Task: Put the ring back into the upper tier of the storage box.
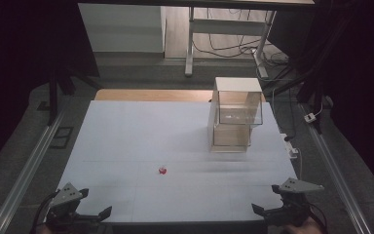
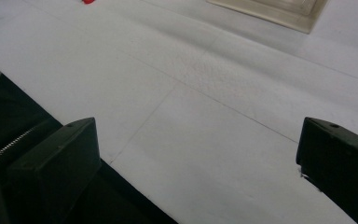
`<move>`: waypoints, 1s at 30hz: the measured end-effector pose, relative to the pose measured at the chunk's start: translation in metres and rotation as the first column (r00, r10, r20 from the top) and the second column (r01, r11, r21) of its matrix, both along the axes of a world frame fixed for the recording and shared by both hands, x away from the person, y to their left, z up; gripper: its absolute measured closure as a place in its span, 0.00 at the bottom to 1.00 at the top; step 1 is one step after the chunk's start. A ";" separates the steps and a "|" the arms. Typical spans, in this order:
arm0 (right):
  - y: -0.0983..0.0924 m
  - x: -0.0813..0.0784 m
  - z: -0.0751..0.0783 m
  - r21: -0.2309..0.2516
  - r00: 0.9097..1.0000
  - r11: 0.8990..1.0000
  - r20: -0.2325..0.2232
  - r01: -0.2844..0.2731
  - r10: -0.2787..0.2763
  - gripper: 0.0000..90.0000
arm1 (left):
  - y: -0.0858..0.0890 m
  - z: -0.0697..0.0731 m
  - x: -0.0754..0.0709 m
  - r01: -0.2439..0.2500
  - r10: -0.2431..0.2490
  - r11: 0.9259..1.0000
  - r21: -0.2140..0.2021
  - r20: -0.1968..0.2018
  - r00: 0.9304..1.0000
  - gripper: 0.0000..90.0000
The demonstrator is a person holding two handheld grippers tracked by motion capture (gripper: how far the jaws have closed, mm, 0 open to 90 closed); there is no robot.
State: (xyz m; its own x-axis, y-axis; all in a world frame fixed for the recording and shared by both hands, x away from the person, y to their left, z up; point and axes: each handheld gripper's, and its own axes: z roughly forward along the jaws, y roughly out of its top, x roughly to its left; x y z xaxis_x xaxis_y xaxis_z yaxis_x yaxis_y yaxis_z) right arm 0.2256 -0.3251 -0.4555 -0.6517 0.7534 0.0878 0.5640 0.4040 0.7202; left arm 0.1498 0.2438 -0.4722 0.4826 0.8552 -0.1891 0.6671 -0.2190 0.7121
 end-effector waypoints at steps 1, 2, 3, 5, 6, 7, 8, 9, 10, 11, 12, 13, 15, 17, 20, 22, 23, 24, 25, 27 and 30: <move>0.000 0.000 0.000 0.000 1.000 1.000 0.000 0.000 0.000 0.00 | 0.000 0.000 0.000 0.000 0.000 1.000 0.001 -0.006 1.000 0.00; 0.000 0.000 0.000 0.007 1.000 1.000 -0.001 0.001 -0.001 0.00 | -0.001 0.000 0.001 0.007 -0.007 1.000 0.008 -0.009 1.000 0.00; -0.001 0.001 0.000 0.012 1.000 1.000 -0.004 0.001 -0.001 0.00 | -0.002 -0.001 0.001 0.009 -0.009 1.000 0.013 -0.012 1.000 0.00; 0.000 0.001 0.000 0.010 1.000 1.000 -0.009 -0.001 0.001 0.00 | -0.002 -0.001 0.001 0.022 -0.022 1.000 0.012 -0.018 1.000 0.00; 0.000 0.001 0.000 0.010 1.000 1.000 -0.009 -0.001 0.001 0.00 | -0.002 -0.001 0.001 0.022 -0.022 1.000 0.012 -0.018 1.000 0.00; 0.000 0.001 0.000 0.011 1.000 1.000 -0.012 -0.003 0.003 0.00 | -0.002 -0.001 0.001 0.028 -0.028 1.000 0.007 -0.023 0.999 0.00; 0.000 0.002 -0.001 0.009 1.000 1.000 -0.019 -0.005 0.005 0.00 | -0.001 -0.001 0.001 0.030 -0.030 1.000 0.004 -0.026 0.999 0.00; 0.000 0.002 -0.001 0.008 1.000 1.000 -0.022 -0.006 0.006 0.00 | -0.001 -0.001 0.001 0.037 -0.037 0.999 -0.001 -0.034 0.999 0.01; 0.000 0.003 -0.001 0.006 1.000 1.000 -0.028 -0.007 0.007 0.00 | -0.001 -0.001 0.002 0.039 -0.039 0.999 0.000 -0.039 0.998 0.01; 0.000 0.003 -0.001 0.006 1.000 1.000 -0.028 -0.007 0.007 0.00 | -0.001 -0.002 0.002 0.041 -0.041 0.999 0.001 -0.040 0.998 0.01; 0.000 0.003 -0.001 0.006 1.000 1.000 -0.030 -0.007 0.008 0.00 | -0.001 -0.002 0.002 0.044 -0.044 0.999 0.002 -0.041 0.998 0.01; 0.000 0.003 -0.001 0.006 0.999 1.000 -0.033 -0.009 0.010 0.00 | -0.002 -0.002 0.002 0.047 -0.047 0.999 0.005 -0.041 0.998 0.01; 0.001 0.004 -0.001 0.006 0.999 1.000 -0.035 -0.009 0.009 0.00 | -0.002 -0.002 0.001 0.052 -0.052 0.999 0.008 -0.040 0.998 0.01; 0.001 0.004 -0.002 0.004 0.999 1.000 -0.035 -0.010 0.010 0.00 | -0.003 -0.002 0.001 0.054 -0.054 0.998 0.010 -0.042 0.998 0.01; 0.002 0.004 -0.001 -0.003 0.999 1.000 -0.039 -0.011 0.010 0.00 | -0.003 -0.002 0.002 0.054 -0.053 0.999 0.009 -0.044 0.998 0.01; 0.003 0.004 -0.002 -0.013 0.999 1.000 -0.036 -0.013 0.013 0.00 | -0.003 -0.002 0.002 0.051 -0.051 0.999 0.010 -0.046 0.998 0.01; 0.003 0.003 -0.001 -0.016 0.999 1.000 -0.035 -0.016 0.015 0.00 | -0.003 -0.002 0.002 0.049 -0.049 0.999 0.010 -0.047 0.998 0.01; 0.003 0.003 -0.001 -0.016 0.999 1.000 -0.035 -0.016 0.015 0.00 | -0.003 -0.002 0.002 0.048 -0.047 0.999 0.011 -0.047 0.998 0.01; 0.003 0.003 -0.001 -0.021 0.999 1.000 -0.031 -0.018 0.018 0.00 | -0.003 -0.002 0.002 0.047 -0.047 0.999 0.012 -0.047 0.998 0.01; 0.004 0.002 0.000 -0.025 1.000 1.000 -0.021 -0.019 0.018 0.00 | -0.002 -0.002 0.002 0.047 -0.046 0.999 0.008 -0.043 0.998 0.00; 0.005 0.002 0.000 -0.005 1.000 1.000 -0.013 -0.019 0.019 0.00 | -0.002 -0.002 0.002 0.046 -0.046 0.999 0.003 -0.041 0.998 0.00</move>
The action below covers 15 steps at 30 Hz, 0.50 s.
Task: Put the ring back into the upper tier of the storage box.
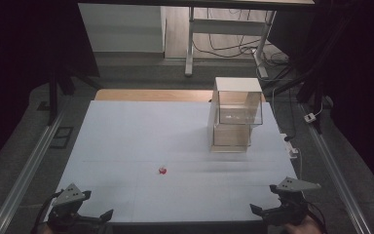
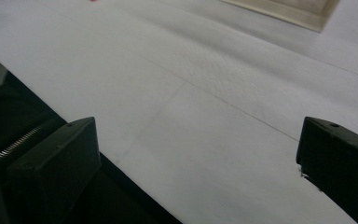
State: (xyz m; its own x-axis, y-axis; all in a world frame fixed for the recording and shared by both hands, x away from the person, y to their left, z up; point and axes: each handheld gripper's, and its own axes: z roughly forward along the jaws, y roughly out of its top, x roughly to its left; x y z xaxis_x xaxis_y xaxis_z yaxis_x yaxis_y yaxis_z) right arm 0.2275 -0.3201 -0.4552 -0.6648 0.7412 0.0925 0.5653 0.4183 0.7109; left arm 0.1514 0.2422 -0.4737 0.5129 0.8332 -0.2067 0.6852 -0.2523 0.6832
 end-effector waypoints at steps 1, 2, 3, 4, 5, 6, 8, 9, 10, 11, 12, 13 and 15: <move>0.001 0.000 0.001 0.007 1.000 1.000 -0.001 -0.004 0.004 0.00 | 0.000 0.000 0.000 -0.001 0.001 1.000 -0.002 0.000 1.000 0.00; 0.003 0.000 0.001 0.002 1.000 1.000 0.001 -0.010 0.010 0.00 | 0.000 0.000 0.000 -0.001 0.001 1.000 -0.003 0.000 1.000 0.00; 0.005 0.000 0.002 0.001 1.000 1.000 0.005 -0.014 0.014 0.00 | 0.000 0.000 0.000 -0.001 0.001 1.000 -0.003 0.001 1.000 0.00; 0.006 0.000 0.002 -0.003 1.000 1.000 0.011 -0.022 0.022 0.00 | 0.000 0.000 0.000 -0.001 0.001 1.000 -0.003 0.002 1.000 0.00; 0.008 0.000 0.002 -0.004 0.999 1.000 0.011 -0.030 0.030 0.00 | 0.000 0.000 0.000 -0.001 0.001 1.000 -0.002 0.002 1.000 0.00; 0.009 0.001 0.002 -0.005 0.999 0.999 0.013 -0.035 0.035 0.00 | 0.000 0.000 0.000 0.000 0.000 1.000 0.000 0.002 1.000 0.00; 0.011 0.001 0.002 -0.009 0.999 0.999 0.020 -0.043 0.043 0.00 | 0.000 0.000 0.000 0.001 -0.001 1.000 0.001 0.003 1.000 0.00; 0.012 0.001 0.001 -0.006 0.999 0.999 0.023 -0.045 0.045 0.00 | 0.000 0.000 0.000 0.001 -0.001 1.000 0.001 0.003 1.000 0.00; 0.013 0.001 0.001 -0.005 0.998 0.999 0.031 -0.052 0.052 0.00 | 0.000 0.000 0.000 0.001 -0.001 1.000 0.000 0.003 1.000 0.00; 0.013 0.001 0.001 -0.005 0.998 0.999 0.031 -0.052 0.052 0.00 | 0.000 0.000 0.000 0.001 -0.001 1.000 0.000 0.004 1.000 0.00; 0.014 0.002 0.002 -0.002 0.998 0.998 0.035 -0.056 0.056 0.00 | 0.000 0.000 0.000 0.001 -0.001 1.000 -0.001 0.004 1.000 0.00; 0.015 0.002 0.002 -0.002 0.997 0.998 0.040 -0.062 0.062 0.00 | 0.000 0.000 -0.001 0.001 -0.001 1.000 -0.002 0.004 1.000 0.00; 0.017 0.002 0.002 0.002 0.996 0.997 0.045 -0.073 0.073 0.00 | 0.000 0.000 -0.001 0.001 0.000 1.000 -0.002 0.004 1.000 0.00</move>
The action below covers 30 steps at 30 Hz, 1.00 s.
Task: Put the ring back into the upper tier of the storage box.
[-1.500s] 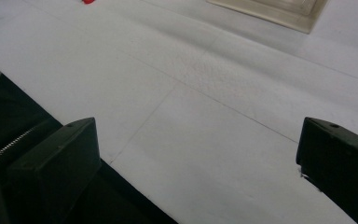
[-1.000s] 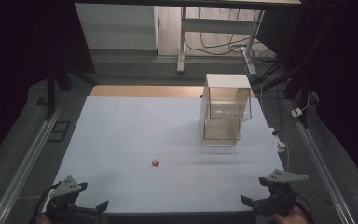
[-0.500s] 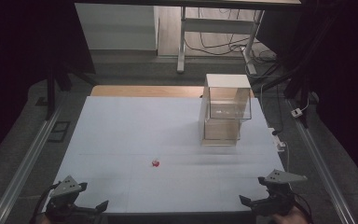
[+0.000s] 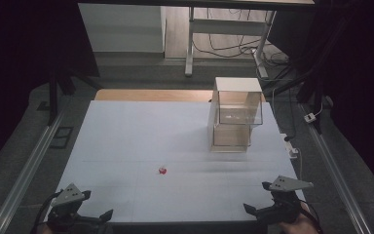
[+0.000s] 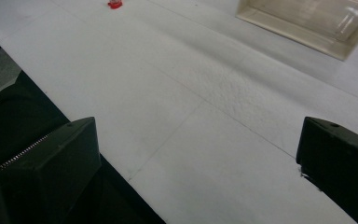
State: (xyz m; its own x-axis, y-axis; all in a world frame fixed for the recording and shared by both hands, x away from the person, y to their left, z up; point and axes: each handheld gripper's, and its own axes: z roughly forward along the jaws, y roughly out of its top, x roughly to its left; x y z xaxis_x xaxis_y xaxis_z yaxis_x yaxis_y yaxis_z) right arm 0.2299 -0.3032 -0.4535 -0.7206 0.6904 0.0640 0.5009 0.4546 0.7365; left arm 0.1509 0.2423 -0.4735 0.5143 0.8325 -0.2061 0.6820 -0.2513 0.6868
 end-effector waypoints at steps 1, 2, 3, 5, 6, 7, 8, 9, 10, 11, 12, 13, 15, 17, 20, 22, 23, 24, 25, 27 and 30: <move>0.001 0.000 0.000 0.000 1.000 1.000 0.000 -0.005 0.005 0.00 | 0.000 0.000 0.000 0.000 0.000 1.000 0.000 0.000 1.000 0.00; 0.003 0.001 0.000 -0.006 1.000 1.000 0.006 -0.019 0.019 0.00 | 0.000 0.000 0.000 0.000 0.000 1.000 0.000 0.000 1.000 0.00; 0.003 0.001 0.000 -0.006 1.000 1.000 0.006 -0.019 0.019 0.00 | 0.000 0.000 0.000 0.000 0.000 1.000 -0.001 0.001 1.000 0.00; 0.005 0.002 -0.001 0.004 0.999 0.999 0.008 -0.034 0.034 0.00 | 0.000 0.000 0.000 0.000 0.000 1.000 -0.002 0.001 1.000 0.00; 0.007 0.003 -0.001 0.011 0.999 0.999 0.000 -0.041 0.041 0.00 | 0.000 0.000 0.000 0.000 0.000 1.000 -0.003 0.001 1.000 0.00; 0.008 0.004 -0.001 0.021 0.999 0.999 -0.008 -0.047 0.047 0.00 | 0.000 0.000 0.000 0.000 0.000 1.000 -0.003 0.001 1.000 0.00; 0.010 0.004 -0.001 0.025 0.999 0.998 -0.012 -0.051 0.052 0.00 | 0.000 0.000 0.000 0.000 0.000 1.000 -0.004 0.001 1.000 0.00; 0.011 0.005 0.000 0.025 0.998 0.998 -0.013 -0.058 0.058 0.00 | 0.000 0.000 0.000 0.001 -0.001 1.000 -0.004 0.001 1.000 0.00; 0.015 0.006 0.000 0.035 0.997 0.997 -0.010 -0.070 0.070 0.00 | 0.000 0.000 0.000 0.000 0.000 1.000 -0.004 0.001 1.000 0.00; 0.015 0.006 0.000 0.035 0.997 0.997 -0.010 -0.070 0.070 0.00 | 0.000 0.000 0.000 0.000 0.000 1.000 -0.004 0.001 1.000 0.00; 0.018 0.008 0.000 0.036 0.996 0.996 -0.011 -0.083 0.083 0.00 | 0.000 0.000 0.000 0.000 0.000 1.000 -0.004 0.001 1.000 0.00; 0.018 0.008 0.000 0.036 0.996 0.996 -0.011 -0.083 0.083 0.00 | 0.000 0.000 0.000 0.000 0.000 1.000 -0.007 0.001 1.000 0.00; 0.022 0.009 0.001 0.024 0.995 0.995 -0.009 -0.095 0.095 0.00 | 0.000 0.000 0.000 0.000 0.000 1.000 -0.007 0.002 1.000 0.00; 0.026 0.011 0.000 0.019 0.995 0.994 -0.009 -0.103 0.103 0.00 | 0.000 0.000 0.000 0.001 -0.001 1.000 -0.008 0.002 1.000 0.00; 0.031 0.013 -0.001 0.019 0.992 0.992 -0.021 -0.122 0.122 0.00 | 0.000 0.000 0.000 0.001 -0.001 1.000 -0.008 0.002 1.000 0.00; 0.036 0.015 -0.003 0.012 0.990 0.991 -0.024 -0.136 0.136 0.00 | 0.001 0.000 0.000 0.000 0.000 1.000 -0.008 0.003 1.000 0.00; 0.036 0.015 -0.003 0.012 0.990 0.991 -0.024 -0.136 0.136 0.00 | 0.000 0.000 0.000 -0.001 0.001 1.000 -0.009 0.003 1.000 0.00; 0.037 0.016 -0.003 0.010 0.990 0.990 -0.027 -0.138 0.138 0.00 | 0.001 0.000 0.000 0.000 0.000 1.000 -0.009 0.003 1.000 0.00; 0.039 0.017 -0.004 0.007 0.989 0.990 -0.027 -0.142 0.143 0.00 | 0.001 0.000 0.000 0.000 0.000 1.000 -0.008 0.003 1.000 0.00; 0.041 0.019 -0.004 0.009 0.989 0.989 -0.026 -0.148 0.148 0.00 | 0.000 0.000 0.000 0.001 -0.001 1.000 -0.009 0.003 1.000 0.00; 0.046 0.022 -0.006 0.015 0.988 0.988 -0.027 -0.155 0.155 0.00 | 0.000 0.000 0.000 0.001 -0.001 1.000 -0.009 0.003 1.000 0.00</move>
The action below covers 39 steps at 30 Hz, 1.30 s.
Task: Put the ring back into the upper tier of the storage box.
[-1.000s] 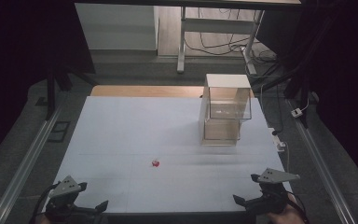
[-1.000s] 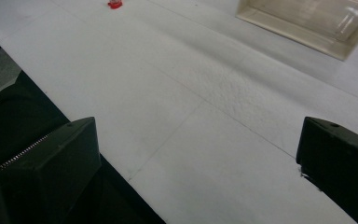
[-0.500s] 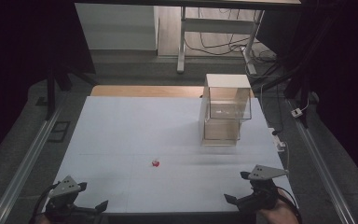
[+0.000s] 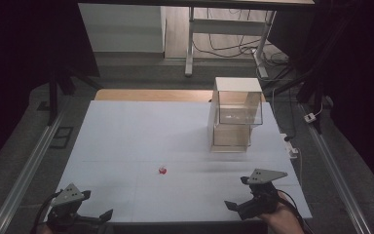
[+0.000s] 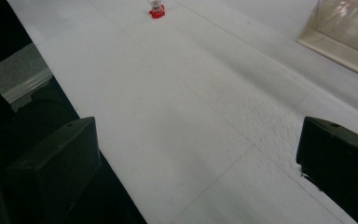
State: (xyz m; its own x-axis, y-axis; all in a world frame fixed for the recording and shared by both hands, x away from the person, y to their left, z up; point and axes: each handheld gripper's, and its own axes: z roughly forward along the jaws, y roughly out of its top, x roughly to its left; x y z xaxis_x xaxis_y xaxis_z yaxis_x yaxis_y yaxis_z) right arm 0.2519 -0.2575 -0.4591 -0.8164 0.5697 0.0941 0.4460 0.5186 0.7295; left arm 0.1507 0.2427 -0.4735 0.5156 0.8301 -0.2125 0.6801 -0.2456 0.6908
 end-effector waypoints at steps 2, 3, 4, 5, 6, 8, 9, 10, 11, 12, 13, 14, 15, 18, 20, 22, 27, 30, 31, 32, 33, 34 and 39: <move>0.005 0.003 -0.002 -0.003 1.000 1.000 -0.011 -0.003 0.003 0.00 | 0.000 0.000 0.000 -0.001 0.001 1.000 0.000 0.000 1.000 0.00; 0.005 0.003 -0.002 -0.003 1.000 1.000 -0.011 -0.003 0.003 0.00 | 0.000 0.000 0.000 -0.001 0.001 1.000 0.000 0.000 1.000 0.00; 0.007 0.005 -0.002 -0.008 1.000 1.000 -0.005 -0.005 0.005 0.00 | 0.000 0.000 0.000 -0.001 0.001 1.000 0.000 0.001 1.000 0.00; 0.008 0.006 -0.003 -0.007 1.000 1.000 -0.009 -0.007 0.007 0.00 | 0.000 0.000 0.000 -0.001 0.001 1.000 0.000 0.001 1.000 0.00; 0.010 0.007 -0.003 -0.009 1.000 1.000 -0.011 -0.008 0.008 0.00 | 0.000 0.000 0.000 -0.001 0.001 1.000 0.000 0.001 1.000 0.00; 0.016 0.010 -0.004 -0.019 1.000 1.000 -0.009 -0.012 0.012 0.00 | 0.000 0.000 0.000 0.000 0.000 1.000 0.000 0.001 1.000 0.00; 0.016 0.010 -0.004 -0.019 1.000 1.000 -0.009 -0.012 0.012 0.00 | 0.000 0.000 0.000 0.000 0.000 1.000 0.000 0.001 1.000 0.00; 0.018 0.011 -0.005 -0.017 1.000 1.000 -0.010 -0.013 0.013 0.00 | 0.000 0.000 0.000 0.001 -0.001 1.000 -0.001 0.001 1.000 0.00; 0.021 0.013 -0.005 -0.016 1.000 1.000 -0.010 -0.017 0.017 0.00 | 0.000 0.000 0.000 0.001 -0.001 1.000 -0.001 0.001 1.000 0.00; 0.023 0.014 -0.006 -0.017 1.000 1.000 -0.014 -0.018 0.018 0.00 | 0.000 0.000 0.000 0.001 -0.001 1.000 -0.001 0.001 1.000 0.00; 0.025 0.015 -0.006 -0.019 1.000 0.999 -0.015 -0.025 0.025 0.00 | 0.000 0.000 0.000 0.001 -0.001 1.000 -0.001 0.001 1.000 0.00; 0.027 0.016 -0.007 -0.020 0.999 0.999 -0.020 -0.028 0.028 0.00 | 0.001 0.000 0.000 0.001 -0.001 1.000 -0.001 0.001 1.000 0.00; 0.030 0.017 -0.008 -0.022 0.999 0.999 -0.022 -0.032 0.032 0.00 | 0.001 0.000 0.000 0.001 -0.001 1.000 -0.001 0.001 1.000 0.00; 0.037 0.021 -0.009 -0.030 0.998 0.998 -0.031 -0.046 0.046 0.00 | 0.001 0.000 0.000 0.001 -0.001 1.000 -0.002 0.002 1.000 0.00; 0.042 0.024 -0.010 -0.031 0.998 0.998 -0.038 -0.050 0.049 0.00 | 0.001 0.000 0.000 0.002 -0.002 1.000 -0.002 0.002 1.000 0.00; 0.047 0.027 -0.011 -0.026 0.997 0.998 -0.041 -0.061 0.060 0.00 | 0.001 0.000 0.000 0.002 -0.002 1.000 -0.002 0.002 1.000 0.00; 0.059 0.034 -0.013 -0.027 0.996 0.997 -0.043 -0.077 0.076 0.00 | 0.001 0.000 0.000 0.001 -0.001 1.000 0.001 0.004 1.000 0.00; 0.070 0.040 -0.015 -0.022 0.995 0.996 -0.048 -0.087 0.086 0.00 | 0.001 0.000 0.000 0.002 -0.002 1.000 -0.001 0.004 1.000 0.00; 0.070 0.040 -0.015 -0.022 0.995 0.996 -0.048 -0.087 0.086 0.00 | 0.001 0.000 0.000 0.002 -0.002 1.000 -0.001 0.004 1.000 0.00; 0.072 0.042 -0.016 -0.019 0.995 0.996 -0.049 -0.088 0.087 0.00 | 0.001 0.000 0.000 0.002 -0.002 1.000 -0.001 0.004 1.000 0.00; 0.075 0.044 -0.017 -0.011 0.995 0.996 -0.047 -0.093 0.092 0.00 | 0.001 0.000 0.000 0.002 -0.002 1.000 -0.001 0.003 1.000 0.00; 0.080 0.047 -0.019 -0.011 0.994 0.995 -0.047 -0.098 0.097 0.00 | 0.001 0.000 0.000 0.001 -0.001 1.000 0.000 0.004 1.000 0.00; 0.092 0.054 -0.023 -0.028 0.994 0.994 -0.042 -0.104 0.103 0.00 | 0.001 0.000 0.000 0.003 -0.003 1.000 -0.001 0.004 1.000 0.00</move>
